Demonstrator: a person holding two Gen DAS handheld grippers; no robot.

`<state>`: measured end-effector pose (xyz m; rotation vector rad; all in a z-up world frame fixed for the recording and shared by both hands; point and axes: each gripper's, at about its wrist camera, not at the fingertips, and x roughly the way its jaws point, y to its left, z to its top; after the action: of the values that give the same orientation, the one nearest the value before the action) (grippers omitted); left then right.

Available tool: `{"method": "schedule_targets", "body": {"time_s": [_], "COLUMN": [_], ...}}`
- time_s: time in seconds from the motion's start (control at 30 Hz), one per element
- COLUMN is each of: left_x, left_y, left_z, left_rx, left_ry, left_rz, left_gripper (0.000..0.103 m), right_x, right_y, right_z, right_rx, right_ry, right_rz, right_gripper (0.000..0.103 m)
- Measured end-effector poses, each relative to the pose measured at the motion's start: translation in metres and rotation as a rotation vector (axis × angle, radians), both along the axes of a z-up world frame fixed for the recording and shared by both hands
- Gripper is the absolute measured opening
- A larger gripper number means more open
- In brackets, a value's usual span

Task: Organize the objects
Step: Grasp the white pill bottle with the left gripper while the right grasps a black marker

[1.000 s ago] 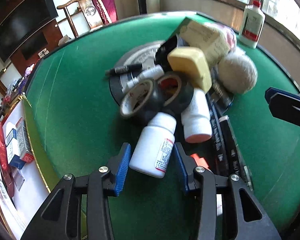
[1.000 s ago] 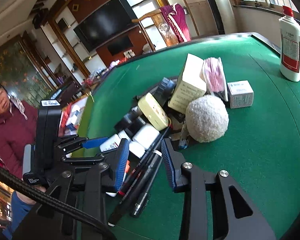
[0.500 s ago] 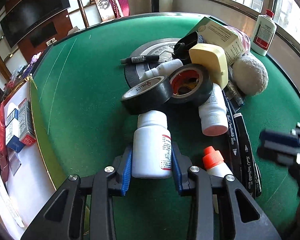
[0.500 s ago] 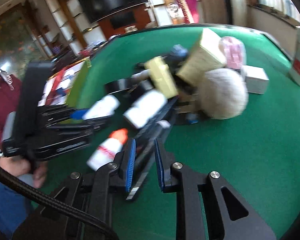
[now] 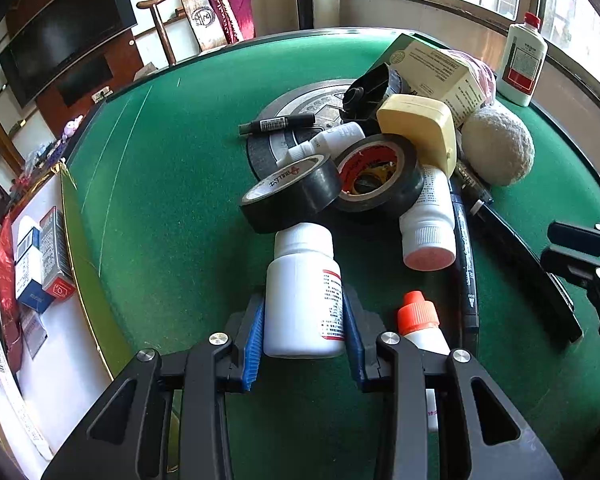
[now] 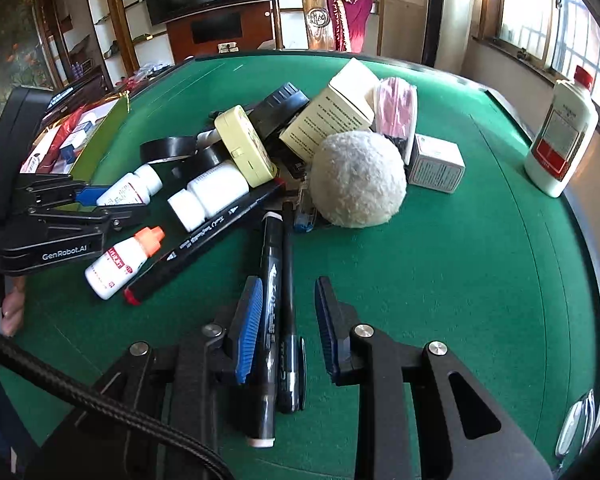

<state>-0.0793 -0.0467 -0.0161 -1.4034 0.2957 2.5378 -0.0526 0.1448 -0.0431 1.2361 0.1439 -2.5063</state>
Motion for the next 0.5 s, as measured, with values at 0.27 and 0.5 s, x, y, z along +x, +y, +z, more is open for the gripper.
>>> {"method": "schedule_targets", "body": {"time_s": [0.27, 0.5], "left_x": [0.0, -0.001], "left_y": [0.001, 0.002], "left_z": [0.0, 0.0], "left_rx": [-0.007, -0.031], "left_ry": [0.009, 0.023], "left_rz": [0.002, 0.014], "left_gripper": [0.031, 0.039], "right_x": [0.019, 0.008], "right_y": [-0.02, -0.028], "right_z": [-0.005, -0.017], "right_rx": [0.054, 0.078], "right_ry": [0.012, -0.025], "right_rz": [0.097, 0.087], "right_gripper": [0.023, 0.023]}}
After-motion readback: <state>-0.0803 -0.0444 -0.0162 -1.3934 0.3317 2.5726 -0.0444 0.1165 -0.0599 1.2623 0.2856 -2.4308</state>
